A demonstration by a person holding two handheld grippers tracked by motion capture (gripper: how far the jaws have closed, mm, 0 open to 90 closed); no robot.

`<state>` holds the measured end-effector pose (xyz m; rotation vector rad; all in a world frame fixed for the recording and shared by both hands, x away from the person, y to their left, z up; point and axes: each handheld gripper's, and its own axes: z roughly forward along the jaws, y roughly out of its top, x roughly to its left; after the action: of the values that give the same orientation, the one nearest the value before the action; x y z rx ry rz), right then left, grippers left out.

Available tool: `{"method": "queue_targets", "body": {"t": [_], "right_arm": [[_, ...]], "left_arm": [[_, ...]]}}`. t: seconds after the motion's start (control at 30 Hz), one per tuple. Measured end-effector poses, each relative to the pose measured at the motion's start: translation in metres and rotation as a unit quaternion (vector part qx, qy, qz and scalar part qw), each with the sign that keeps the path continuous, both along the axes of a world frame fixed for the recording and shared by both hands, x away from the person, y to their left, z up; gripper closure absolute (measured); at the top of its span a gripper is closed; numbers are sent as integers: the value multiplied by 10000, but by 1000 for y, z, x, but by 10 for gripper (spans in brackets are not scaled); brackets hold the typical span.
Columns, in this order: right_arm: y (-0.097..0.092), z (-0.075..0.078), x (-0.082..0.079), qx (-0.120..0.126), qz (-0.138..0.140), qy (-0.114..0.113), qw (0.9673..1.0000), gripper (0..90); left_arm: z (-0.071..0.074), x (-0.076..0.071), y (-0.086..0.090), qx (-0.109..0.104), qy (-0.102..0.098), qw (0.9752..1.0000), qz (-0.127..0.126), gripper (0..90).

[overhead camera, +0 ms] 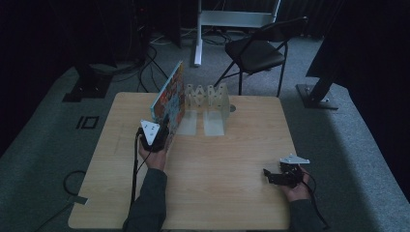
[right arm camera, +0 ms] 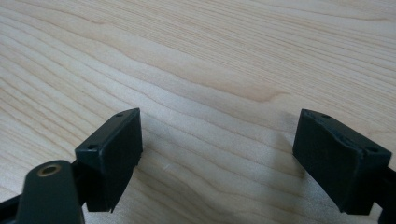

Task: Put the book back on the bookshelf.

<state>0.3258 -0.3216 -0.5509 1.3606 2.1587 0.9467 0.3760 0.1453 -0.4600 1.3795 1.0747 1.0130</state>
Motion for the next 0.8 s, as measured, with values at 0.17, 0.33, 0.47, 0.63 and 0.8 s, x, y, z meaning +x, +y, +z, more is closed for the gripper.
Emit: {"method": "queue_targets", "body": {"t": [0.17,0.33,0.47,0.63,0.8], "right_arm": [[0,0,0,-4,3,-6,10000,157],[0,0,0,-1,0,-2,10000,157],[0,0,0,-1,1,-2,10000,157],[0,0,0,2,-1,2,10000,157],[0,0,0,1,0,2,10000,157]], "left_arm": [[-2,0,-3,30,13,10000,30,810],[-3,0,-4,-14,-22,10000,81,810],[-4,0,-5,-26,-22,9999,108,810],[-5,2,-5,-53,8,9999,101,811],[-7,3,-7,-71,17,9999,91,810]]}}
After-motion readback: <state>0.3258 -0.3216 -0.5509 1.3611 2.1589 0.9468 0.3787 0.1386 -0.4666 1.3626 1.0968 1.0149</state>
